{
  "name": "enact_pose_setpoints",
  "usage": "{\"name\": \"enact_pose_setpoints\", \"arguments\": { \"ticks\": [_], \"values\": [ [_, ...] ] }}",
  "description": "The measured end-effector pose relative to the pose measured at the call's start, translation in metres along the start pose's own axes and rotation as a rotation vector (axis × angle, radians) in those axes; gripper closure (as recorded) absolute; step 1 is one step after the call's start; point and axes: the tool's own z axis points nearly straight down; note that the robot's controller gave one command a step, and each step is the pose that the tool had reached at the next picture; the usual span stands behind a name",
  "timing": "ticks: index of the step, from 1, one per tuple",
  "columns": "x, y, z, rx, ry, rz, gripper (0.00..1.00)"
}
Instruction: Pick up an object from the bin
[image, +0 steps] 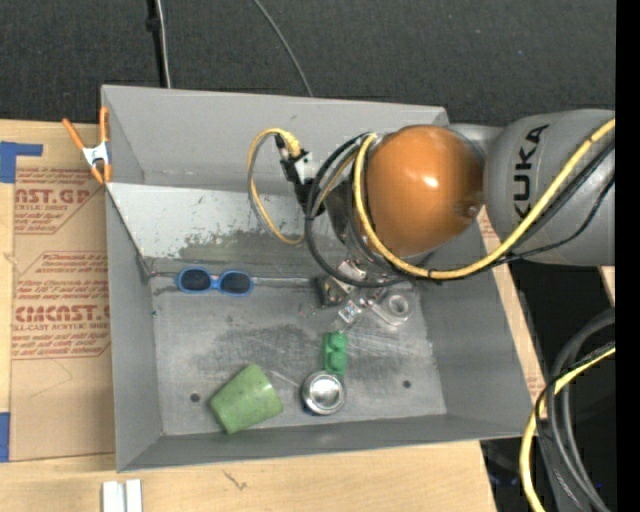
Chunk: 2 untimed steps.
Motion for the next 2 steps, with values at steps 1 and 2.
{"name": "enact_pose_setpoints", "arguments": {
  "ticks": [1, 2],
  "values": [
    [-0.002, -0.001, 0.000, 0.001, -0.002, -0.002, 0.00],
    [0.005, 0.032, 0.075, 0.005, -0.001, 0.162, 0.00]
  ]
}}
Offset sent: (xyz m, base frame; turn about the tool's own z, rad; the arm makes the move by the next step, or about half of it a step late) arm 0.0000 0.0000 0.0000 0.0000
